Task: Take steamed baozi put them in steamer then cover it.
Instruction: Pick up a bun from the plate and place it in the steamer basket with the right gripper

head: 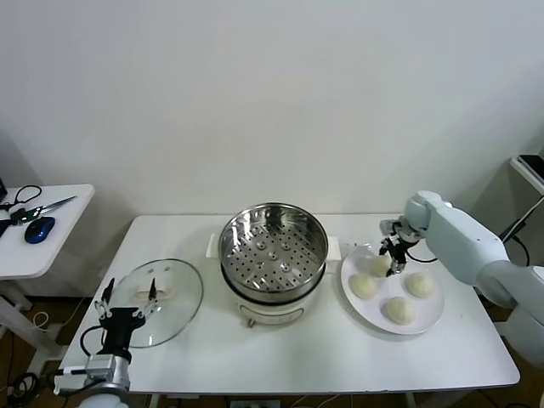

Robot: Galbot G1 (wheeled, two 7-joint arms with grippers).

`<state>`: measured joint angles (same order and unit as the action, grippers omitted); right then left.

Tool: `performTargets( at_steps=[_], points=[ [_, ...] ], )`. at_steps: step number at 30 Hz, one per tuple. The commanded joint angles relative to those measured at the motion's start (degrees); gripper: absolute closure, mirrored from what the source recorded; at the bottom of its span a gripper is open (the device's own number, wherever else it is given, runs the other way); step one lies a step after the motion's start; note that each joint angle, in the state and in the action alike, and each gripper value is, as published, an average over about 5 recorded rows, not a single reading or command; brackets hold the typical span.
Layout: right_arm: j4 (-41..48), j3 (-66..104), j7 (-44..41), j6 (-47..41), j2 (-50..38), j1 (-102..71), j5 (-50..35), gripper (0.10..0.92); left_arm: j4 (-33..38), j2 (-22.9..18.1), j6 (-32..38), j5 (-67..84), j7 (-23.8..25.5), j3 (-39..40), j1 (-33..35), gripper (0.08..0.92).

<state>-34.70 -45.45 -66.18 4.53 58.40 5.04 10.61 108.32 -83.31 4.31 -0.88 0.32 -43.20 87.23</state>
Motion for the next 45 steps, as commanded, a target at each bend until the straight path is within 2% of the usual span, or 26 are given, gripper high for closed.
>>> performTargets(
  at_steps=[1, 7, 16, 25, 32, 40, 45],
  points=[
    [-5.8, -7.1, -0.4, 0.3, -2.3, 6.9, -6.4, 0.381, 0.2, 0.1, 0.0, 0.1, 0.0, -0.1, 0.1, 0.177],
    [-13.4, -21.2, -1.5, 2.5, -3.3, 21.4, -16.9, 0.378, 0.6, 0.3, 0.0, 0.3, 0.0, -0.1, 0.5, 0.177],
    [-17.4, -30.3, -3.1, 10.2, 4.9, 37.2, -18.6, 0.372, 1.4, 0.4, -0.2, 0.6, 0.2, 0.5, 1.2, 0.177],
    [-20.6, -29.9, -2.7, 18.1, 17.7, 38.9, -12.3, 0.368, 1.9, 0.4, -0.1, 0.7, 0.3, 1.0, 2.0, 0.177],
    [-20.7, -25.2, -0.9, 22.7, 23.4, 30.0, 1.5, 0.364, 2.4, 0.5, -0.1, 1.0, 0.3, 1.2, 2.6, 0.177],
    [-19.8, -21.7, 0.7, 25.3, 25.5, 21.3, 11.0, 0.364, 3.1, 1.0, -0.6, 1.5, 0.0, 1.0, 2.9, 0.177],
    [-19.1, -21.4, 0.9, 25.9, 25.3, 18.8, 13.9, 0.364, 3.1, 1.4, -0.7, 2.0, -0.4, 0.8, 3.1, 0.177]
  ],
)
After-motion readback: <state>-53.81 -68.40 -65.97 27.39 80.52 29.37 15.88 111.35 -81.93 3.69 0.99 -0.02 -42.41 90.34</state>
